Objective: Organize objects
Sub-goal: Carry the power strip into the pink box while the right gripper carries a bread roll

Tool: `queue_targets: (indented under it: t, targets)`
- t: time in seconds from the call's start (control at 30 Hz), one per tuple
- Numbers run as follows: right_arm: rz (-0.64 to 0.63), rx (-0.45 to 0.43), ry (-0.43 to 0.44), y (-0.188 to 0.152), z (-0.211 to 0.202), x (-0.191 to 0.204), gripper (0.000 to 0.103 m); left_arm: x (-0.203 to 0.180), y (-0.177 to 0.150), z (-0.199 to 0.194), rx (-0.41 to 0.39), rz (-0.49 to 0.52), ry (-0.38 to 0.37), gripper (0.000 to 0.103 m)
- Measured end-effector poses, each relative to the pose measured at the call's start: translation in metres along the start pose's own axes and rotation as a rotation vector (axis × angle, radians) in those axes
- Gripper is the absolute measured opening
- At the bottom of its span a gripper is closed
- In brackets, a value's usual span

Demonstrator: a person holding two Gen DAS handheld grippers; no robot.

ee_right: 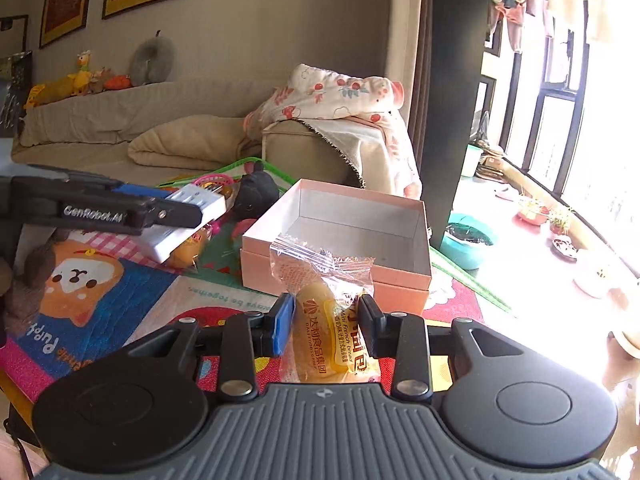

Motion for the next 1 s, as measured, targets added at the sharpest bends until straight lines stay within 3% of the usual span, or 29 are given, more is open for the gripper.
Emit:
queue_targets:
  t: [0.1,0.2,0.3,0.47,0.6,0.8,0.87,0.9,0.93,1.0]
  targets:
    - [0.039,-0.028,-0.008,0.000,-0.005,-0.012,0.035,-0.009,0.020,0.054,-0.052,-0.102,-0.045,0.056]
    - [0.065,-0.043,-0.014,-0.001,-0.006,-0.022,0.035,-0.014,0.006,0.112,0.048,-0.048,0.044,0.053]
    - [0.084,-0.046,-0.032,-0.002,-0.003,-0.032,0.035,-0.013,-0.010,0.130,0.102,-0.034,0.067,0.053]
    - [0.105,-0.043,-0.034,-0.003,0.006,-0.042,0.035,0.008,-0.008,0.093,0.039,-0.113,0.074,0.053]
    - [0.133,-0.069,-0.018,0.016,0.019,-0.048,0.035,0.022,-0.023,0.046,0.030,-0.091,0.091,0.053]
    - [0.231,0.010,0.016,0.071,0.094,-0.068,0.036,0.047,-0.064,-0.003,0.073,-0.084,0.166,0.053]
    - [0.241,0.036,-0.018,0.082,0.122,-0.072,0.049,0.056,-0.072,-0.011,0.088,-0.090,0.187,0.053]
    - [0.240,0.037,-0.038,0.086,0.131,-0.073,0.066,0.061,-0.076,-0.014,0.098,-0.091,0.198,0.053]
    - [0.238,0.033,-0.054,0.088,0.137,-0.073,0.073,0.064,-0.079,-0.016,0.110,-0.087,0.207,0.053]
    - [0.234,0.032,-0.070,0.089,0.141,-0.071,0.073,0.070,-0.084,-0.020,0.123,-0.069,0.223,0.053]
Point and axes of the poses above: each gripper's, at about its wrist camera, not at the fingertips, and z roughly the way its jaws point, x to its left, y to its top, the point moved 6 cm from there along z, roughly the way its jaws point, and after that the axes turned 7 degrees about -x, right-handed, at the moved point
